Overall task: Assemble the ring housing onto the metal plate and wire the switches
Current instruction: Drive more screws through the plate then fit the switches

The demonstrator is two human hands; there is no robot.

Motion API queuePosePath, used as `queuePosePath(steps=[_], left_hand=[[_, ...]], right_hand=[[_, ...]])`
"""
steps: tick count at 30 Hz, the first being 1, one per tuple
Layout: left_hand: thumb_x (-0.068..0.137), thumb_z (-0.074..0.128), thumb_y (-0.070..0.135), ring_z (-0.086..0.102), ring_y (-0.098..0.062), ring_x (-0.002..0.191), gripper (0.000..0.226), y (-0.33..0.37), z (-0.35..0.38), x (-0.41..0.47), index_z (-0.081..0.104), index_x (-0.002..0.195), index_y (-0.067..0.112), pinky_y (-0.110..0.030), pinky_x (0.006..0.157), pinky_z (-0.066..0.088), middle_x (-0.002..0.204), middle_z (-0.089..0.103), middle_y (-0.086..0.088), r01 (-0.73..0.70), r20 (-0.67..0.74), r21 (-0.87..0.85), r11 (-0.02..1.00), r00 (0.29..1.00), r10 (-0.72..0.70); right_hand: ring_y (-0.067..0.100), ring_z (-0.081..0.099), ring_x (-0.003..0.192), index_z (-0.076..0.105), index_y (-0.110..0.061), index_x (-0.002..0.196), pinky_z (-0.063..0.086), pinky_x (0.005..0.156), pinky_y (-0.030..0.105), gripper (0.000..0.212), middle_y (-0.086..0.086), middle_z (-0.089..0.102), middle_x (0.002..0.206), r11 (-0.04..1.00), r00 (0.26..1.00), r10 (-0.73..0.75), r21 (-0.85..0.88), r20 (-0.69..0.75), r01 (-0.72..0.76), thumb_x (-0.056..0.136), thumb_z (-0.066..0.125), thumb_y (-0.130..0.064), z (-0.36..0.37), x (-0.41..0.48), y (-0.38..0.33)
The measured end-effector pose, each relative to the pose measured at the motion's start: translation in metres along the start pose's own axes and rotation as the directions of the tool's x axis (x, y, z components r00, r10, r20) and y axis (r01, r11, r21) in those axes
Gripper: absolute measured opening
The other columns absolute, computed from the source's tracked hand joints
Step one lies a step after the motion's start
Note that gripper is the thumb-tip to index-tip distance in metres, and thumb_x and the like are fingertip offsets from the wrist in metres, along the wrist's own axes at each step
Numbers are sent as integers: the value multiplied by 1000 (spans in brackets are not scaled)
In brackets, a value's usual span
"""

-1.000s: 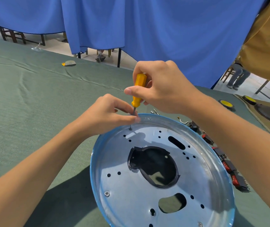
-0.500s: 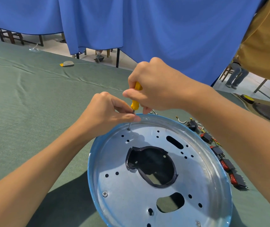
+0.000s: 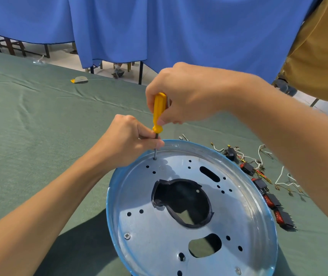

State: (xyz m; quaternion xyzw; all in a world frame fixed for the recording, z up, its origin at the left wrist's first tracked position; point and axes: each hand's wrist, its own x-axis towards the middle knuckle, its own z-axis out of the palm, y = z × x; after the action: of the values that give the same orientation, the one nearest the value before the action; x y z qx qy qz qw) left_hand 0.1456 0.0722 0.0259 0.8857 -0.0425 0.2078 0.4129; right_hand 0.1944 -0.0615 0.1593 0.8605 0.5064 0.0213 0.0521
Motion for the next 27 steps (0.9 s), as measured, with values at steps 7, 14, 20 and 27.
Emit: queuePosePath(steps=[7,14,20,27], left_hand=[[93,65,28,56,-41,77,20,-3,-2,2,81,87,18,-39,94,37,82,71,-22,-121,109,203,972,989,101],[74,83,31,35,-16,58,7,7,8,1,80,77,26,-36,58,39,58,64,-14,1,-76,13,1000,997,0],[84,76,20,59,-21,77,9,6,6,0,81,80,15,-47,100,46,86,75,-18,10,41,-31,999,999,-8],[92,67,21,71,-10,91,13,7,6,-3,80,96,19,-20,106,33,94,77,5,-35,90,-1,999,995,35]], right_hand=[[7,57,41,62,-11,64,42,38,14,29,-1,67,51,984,992,124,122,40,-128,88,63,-27,9,9,-6],[13,61,38,59,-8,49,48,41,14,45,2,64,45,908,950,307,284,48,-308,90,49,-23,21,0,0],[0,63,50,63,-17,84,44,47,12,24,-4,72,77,982,996,57,183,-71,-44,86,68,-41,12,-2,2],[19,62,57,37,-20,62,50,55,28,40,-1,48,59,998,982,59,11,-177,-58,96,55,-26,23,3,2]])
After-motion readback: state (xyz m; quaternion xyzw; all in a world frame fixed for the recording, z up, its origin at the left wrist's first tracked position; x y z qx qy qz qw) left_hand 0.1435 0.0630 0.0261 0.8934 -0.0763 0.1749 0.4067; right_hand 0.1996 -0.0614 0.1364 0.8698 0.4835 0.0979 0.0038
